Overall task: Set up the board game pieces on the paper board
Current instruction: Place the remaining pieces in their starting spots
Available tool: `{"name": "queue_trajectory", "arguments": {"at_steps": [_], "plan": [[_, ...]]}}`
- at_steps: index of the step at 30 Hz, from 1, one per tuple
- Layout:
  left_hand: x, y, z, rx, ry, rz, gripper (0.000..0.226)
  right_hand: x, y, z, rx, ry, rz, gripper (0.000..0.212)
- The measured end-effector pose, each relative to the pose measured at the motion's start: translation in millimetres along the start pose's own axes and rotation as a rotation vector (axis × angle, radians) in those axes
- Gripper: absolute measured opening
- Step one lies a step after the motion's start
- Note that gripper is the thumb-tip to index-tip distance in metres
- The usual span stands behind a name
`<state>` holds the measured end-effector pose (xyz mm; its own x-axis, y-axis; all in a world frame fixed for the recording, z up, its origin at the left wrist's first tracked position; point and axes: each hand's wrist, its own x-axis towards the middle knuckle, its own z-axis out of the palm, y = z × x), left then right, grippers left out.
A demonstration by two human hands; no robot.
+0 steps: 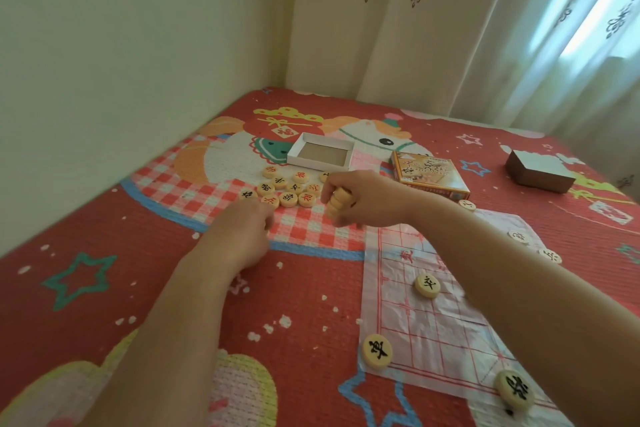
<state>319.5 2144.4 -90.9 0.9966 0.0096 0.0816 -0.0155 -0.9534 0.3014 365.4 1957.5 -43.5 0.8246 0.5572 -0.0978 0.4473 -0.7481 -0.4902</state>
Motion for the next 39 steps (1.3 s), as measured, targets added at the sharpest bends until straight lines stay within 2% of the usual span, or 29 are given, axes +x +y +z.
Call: {"name": "queue_trajectory", "arguments": {"at_steps": [3, 5, 7, 10, 12, 14, 17, 23, 27, 31, 35, 39], "plan": [[-3.0, 3.6, 0.4, -0.099, 0.003, 0.005, 0.009, -3.5, -6.7, 5.4, 0.078, 0.019, -0.022, 0.029], [-6.3, 9.2, -1.5, -0.348, -0.009, -0.025, 0.007, -8.7, -8.9, 6.7, 0.1, 0.046, -0.043, 0.029], [-9.8, 23.5, -2.0, -0.842, -0.068, -0.101, 0.012, -13.3, -8.9, 6.7, 0.116, 0.087, -0.093, 0.029], [-13.6, 52.6, 1.9, -1.685, -0.243, -0.341, 0.017, -19.7, -4.0, 4.9, 0.126, 0.155, -0.149, 0.029], [-16.1, 68.8, 5.4, -2.04, -0.349, -0.475, 0.02, -26.6, -1.8, 2.9, 0.146, 0.183, -0.147, 0.03], [-16.9, 80.1, 8.2, -2.204, -0.443, -0.548, 0.034, -33.4, -0.8, 2.6, 0.164, 0.188, -0.156, 0.032], [-15.6, 93.0, 8.5, -2.345, -0.51, -0.544, 0.042, -40.6, 0.0, 4.8, 0.15, 0.16, -0.165, 0.033], [-18.6, 104.8, 15.6, -2.426, -0.534, -0.56, 0.031, -54.4, 8.3, 3.2, 0.126, 0.133, -0.124, 0.039], [-20.1, 109.1, 21.8, -2.406, -0.539, -0.637, 0.024, -68.1, 18.6, 3.4, 0.243, 0.204, -0.107, 0.037], [-19.9, 113.2, 25.6, -2.37, -0.552, -0.632, 0.024, -77.7, 22.6, 9.5, 0.196, 0.311, -0.088, 0.027], [-21.2, 113.4, 27.5, -2.377, -0.548, -0.619, 0.025, -84.2, 21.1, 14.7, 0.099, 0.38, -0.057, 0.033], [-23.6, 114.7, 28.8, -2.374, -0.538, -0.591, 0.026, -90.0, 19.7, 22.0, 0.167, 0.46, -0.009, 0.041]]}}
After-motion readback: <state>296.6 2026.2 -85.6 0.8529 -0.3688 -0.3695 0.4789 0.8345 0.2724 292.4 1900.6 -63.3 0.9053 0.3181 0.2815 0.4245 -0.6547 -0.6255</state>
